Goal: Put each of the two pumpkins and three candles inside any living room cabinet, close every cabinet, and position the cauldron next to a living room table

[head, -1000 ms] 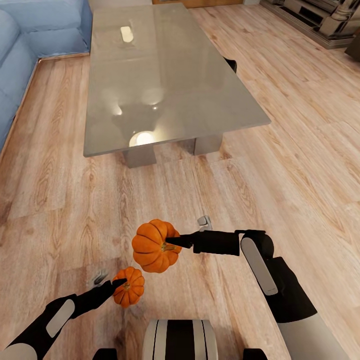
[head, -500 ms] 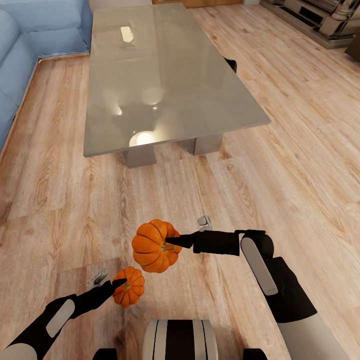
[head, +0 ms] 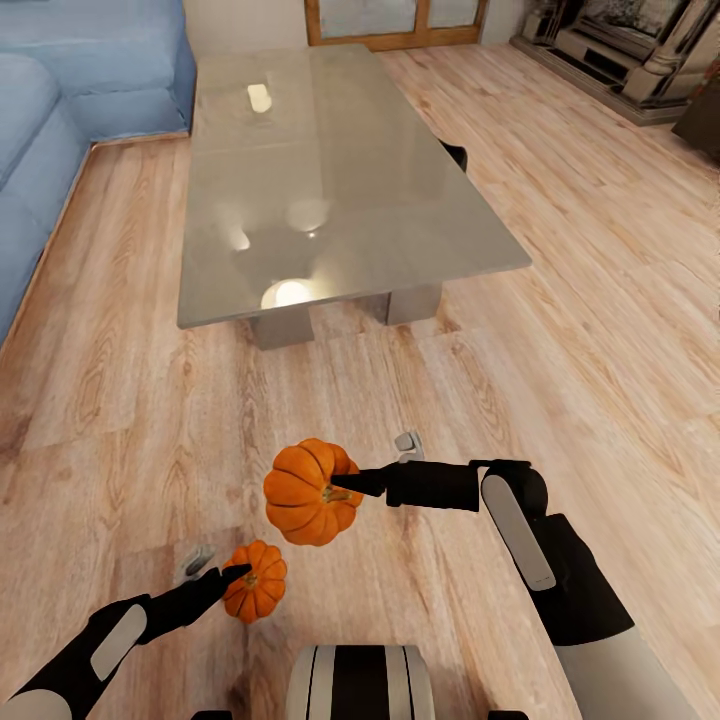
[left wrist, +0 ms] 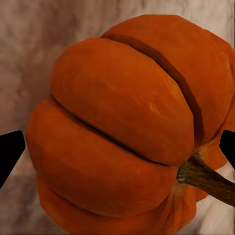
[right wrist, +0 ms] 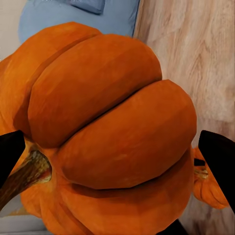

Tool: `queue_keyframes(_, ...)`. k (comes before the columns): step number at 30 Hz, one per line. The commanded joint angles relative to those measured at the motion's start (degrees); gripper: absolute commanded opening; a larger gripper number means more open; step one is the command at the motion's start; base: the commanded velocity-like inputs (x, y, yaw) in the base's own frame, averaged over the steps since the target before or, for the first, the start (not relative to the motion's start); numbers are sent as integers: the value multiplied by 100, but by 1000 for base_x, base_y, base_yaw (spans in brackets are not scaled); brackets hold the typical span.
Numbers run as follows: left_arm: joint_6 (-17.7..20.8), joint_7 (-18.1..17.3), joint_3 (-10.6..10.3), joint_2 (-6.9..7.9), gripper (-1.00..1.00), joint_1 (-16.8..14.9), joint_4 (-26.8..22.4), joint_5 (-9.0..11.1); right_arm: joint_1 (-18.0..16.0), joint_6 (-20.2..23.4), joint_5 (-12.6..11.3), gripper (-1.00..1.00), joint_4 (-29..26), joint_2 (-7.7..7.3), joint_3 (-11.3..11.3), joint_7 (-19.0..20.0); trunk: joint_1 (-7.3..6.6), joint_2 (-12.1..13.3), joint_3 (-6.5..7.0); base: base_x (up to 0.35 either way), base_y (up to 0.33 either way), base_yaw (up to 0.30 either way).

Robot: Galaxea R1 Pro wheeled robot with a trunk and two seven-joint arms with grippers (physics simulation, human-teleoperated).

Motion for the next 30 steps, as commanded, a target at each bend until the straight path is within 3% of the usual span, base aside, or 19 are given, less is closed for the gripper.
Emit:
queue_keyframes(1,18,4,-28,7,-100,-1,-1,36,-3,17,19,-100,-2,-2,2,22,-3,0,20,0,0,0)
queue_keyframes(16,121,-12,-20,26,-100,-1,-47,80,-3,17,19,-100,-4,-3,2,22,-42,20,352,0,0,0)
queue_keyframes(20,482,-11,9,57,-100,-1,-84,88,-3,17,7,-100,4,-3,-2,22,-52,26,441,0,0,0)
queue_keyframes(30,1177,19,373,119,-100,-1,-285,137,-3,15,-9,-100,27,-2,-14,22,-78,39,662,0,0,0)
